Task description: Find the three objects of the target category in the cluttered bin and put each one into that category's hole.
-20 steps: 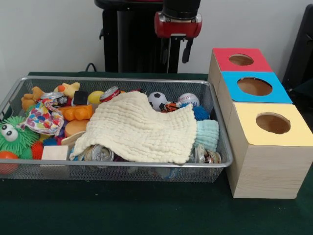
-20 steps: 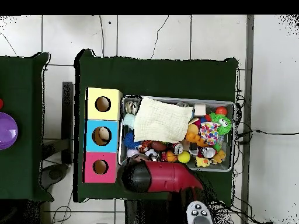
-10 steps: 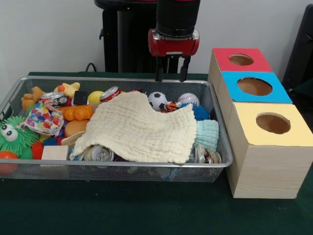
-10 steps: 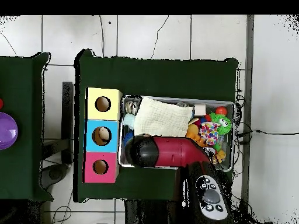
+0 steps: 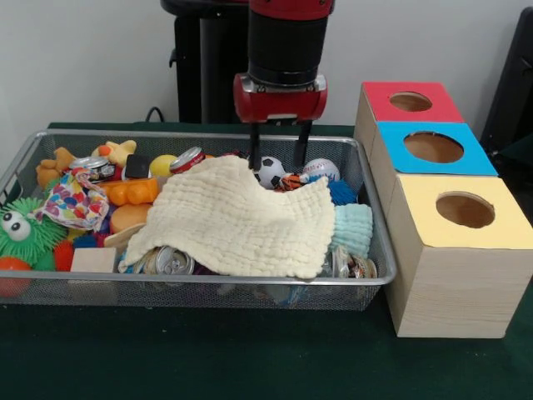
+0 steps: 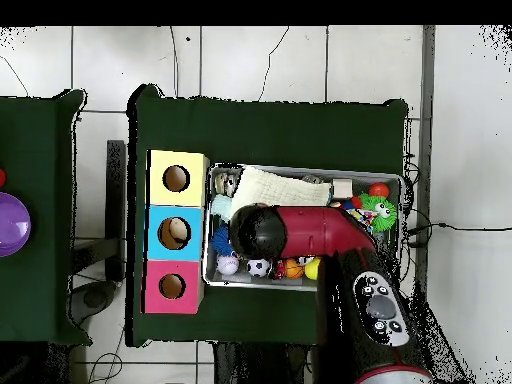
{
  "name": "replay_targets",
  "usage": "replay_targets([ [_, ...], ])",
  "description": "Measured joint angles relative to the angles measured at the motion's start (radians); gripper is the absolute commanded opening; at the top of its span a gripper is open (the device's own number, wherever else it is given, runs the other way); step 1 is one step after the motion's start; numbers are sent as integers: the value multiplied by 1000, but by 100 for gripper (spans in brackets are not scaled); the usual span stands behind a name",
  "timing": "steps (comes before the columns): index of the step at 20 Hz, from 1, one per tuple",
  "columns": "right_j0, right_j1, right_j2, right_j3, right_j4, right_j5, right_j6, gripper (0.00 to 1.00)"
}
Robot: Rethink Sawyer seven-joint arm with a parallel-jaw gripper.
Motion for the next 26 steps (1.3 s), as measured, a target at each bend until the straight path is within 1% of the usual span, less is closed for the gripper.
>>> replay_targets([
  [8, -88, 89, 59, -98, -113, 0, -1, 100],
  [16, -117, 178, 99, -155, -189, 0, -1, 100],
  [21, -114, 222, 105, -170, -210, -1, -1, 100],
  [26, -114, 225, 105, -174, -210, 0, -1, 100],
])
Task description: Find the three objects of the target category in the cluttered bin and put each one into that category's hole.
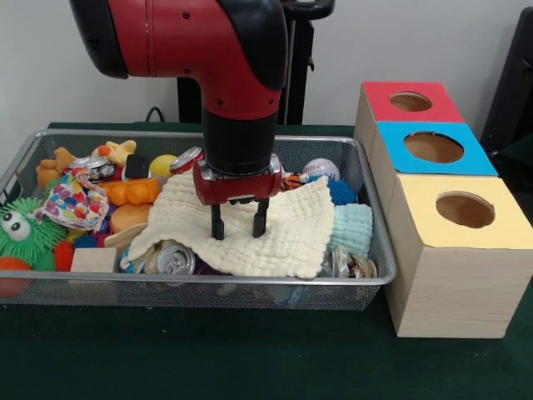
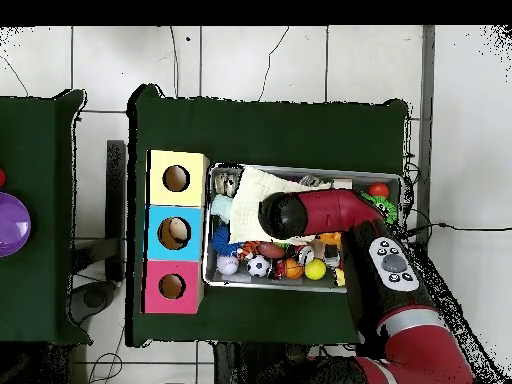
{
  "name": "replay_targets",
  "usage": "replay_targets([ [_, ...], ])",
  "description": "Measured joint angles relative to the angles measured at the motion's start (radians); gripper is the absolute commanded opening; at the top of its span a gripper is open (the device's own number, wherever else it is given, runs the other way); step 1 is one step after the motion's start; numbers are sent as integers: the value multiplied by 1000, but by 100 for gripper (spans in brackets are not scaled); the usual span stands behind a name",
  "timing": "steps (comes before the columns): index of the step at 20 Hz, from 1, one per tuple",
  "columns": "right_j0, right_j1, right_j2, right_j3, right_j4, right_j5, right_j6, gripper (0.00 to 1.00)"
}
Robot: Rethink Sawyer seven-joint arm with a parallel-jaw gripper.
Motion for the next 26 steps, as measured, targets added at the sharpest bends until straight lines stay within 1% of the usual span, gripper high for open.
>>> replay_targets([
  [7, -1, 0, 3, 0, 0, 0, 0, 100],
  [15, -30, 0, 37, 4, -1, 1, 0, 100],
  [24, -34, 0, 58, 5, -2, 1, 0, 100],
  [25, -34, 0, 58, 5, -2, 1, 0, 0],
  [26, -34, 0, 58, 5, -2, 1, 0, 0],
])
